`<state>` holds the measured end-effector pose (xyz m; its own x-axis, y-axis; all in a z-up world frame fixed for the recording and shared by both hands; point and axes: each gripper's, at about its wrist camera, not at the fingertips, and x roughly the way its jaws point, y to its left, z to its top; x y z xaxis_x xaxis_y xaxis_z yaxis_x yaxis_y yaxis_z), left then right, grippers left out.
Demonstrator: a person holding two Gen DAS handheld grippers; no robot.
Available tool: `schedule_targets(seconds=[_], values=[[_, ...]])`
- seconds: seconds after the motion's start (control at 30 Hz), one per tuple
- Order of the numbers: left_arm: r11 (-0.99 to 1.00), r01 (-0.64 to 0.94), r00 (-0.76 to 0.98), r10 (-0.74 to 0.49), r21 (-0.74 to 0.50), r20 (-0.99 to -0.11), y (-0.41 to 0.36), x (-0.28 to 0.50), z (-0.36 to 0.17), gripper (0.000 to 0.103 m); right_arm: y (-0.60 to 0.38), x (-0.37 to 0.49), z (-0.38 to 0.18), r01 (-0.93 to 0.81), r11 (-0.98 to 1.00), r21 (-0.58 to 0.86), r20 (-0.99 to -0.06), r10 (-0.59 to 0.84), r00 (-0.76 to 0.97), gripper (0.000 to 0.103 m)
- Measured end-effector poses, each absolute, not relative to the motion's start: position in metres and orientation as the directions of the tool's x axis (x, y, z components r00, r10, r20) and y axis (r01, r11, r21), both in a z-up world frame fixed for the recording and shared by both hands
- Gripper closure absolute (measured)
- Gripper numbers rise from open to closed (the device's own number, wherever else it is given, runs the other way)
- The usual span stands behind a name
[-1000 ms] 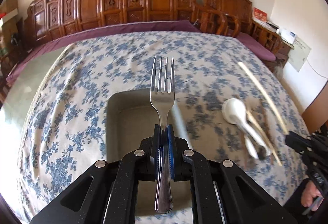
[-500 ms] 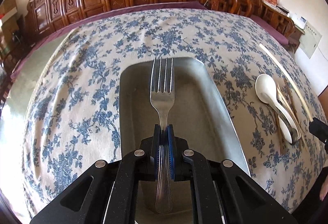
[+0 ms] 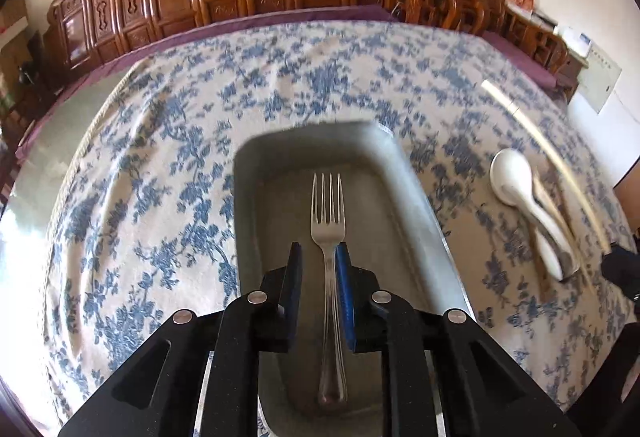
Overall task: Organize utensils
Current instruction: 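Carry the fork into the grey tray and open the left tool while the right tool carries the chopstick over, then lower the chopstick into the grey tray and open the right tool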
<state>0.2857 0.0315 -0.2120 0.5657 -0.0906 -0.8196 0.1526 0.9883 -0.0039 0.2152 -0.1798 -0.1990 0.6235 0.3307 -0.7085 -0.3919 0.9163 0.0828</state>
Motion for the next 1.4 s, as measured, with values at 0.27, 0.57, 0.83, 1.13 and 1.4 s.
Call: schedule_targets(seconds=[0.27,0.57,0.83,1.13,1.4], values=[[0.993,0.119,0.668,-0.081,-0.001,-0.739,0.064,0.268,-0.174,0.047,-0.138,0.224,-0.199,-0.429,0.894,0.126,-0.729,0.377,0.571,0.097],[0.998,0.058,0.714,-0.048,-0.009,-0.698,0.104,0.264,-0.156,0.04,-0.089,0.248,-0.219,-0.437,0.88,0.187,-0.771,0.407,0.49,0.097],[0.999,0.006,0.722,-0.034,-0.043,-0.691,0.127,0.268,-0.153,0.03,-0.065,0.273,-0.239,-0.416,0.882,0.222,-0.805,0.407,0.431,0.097],[0.999,-0.001,0.72,-0.034,-0.049,-0.693,0.128,0.269,-0.155,0.03,-0.055,0.275,-0.248,-0.46,0.859,0.223,-0.805,0.429,0.41,0.096],[0.998,0.042,0.719,-0.063,-0.047,-0.692,0.105,0.266,-0.154,0.029,-0.103,0.258,-0.221,-0.455,0.869,0.195,-0.755,0.429,0.496,0.096]])
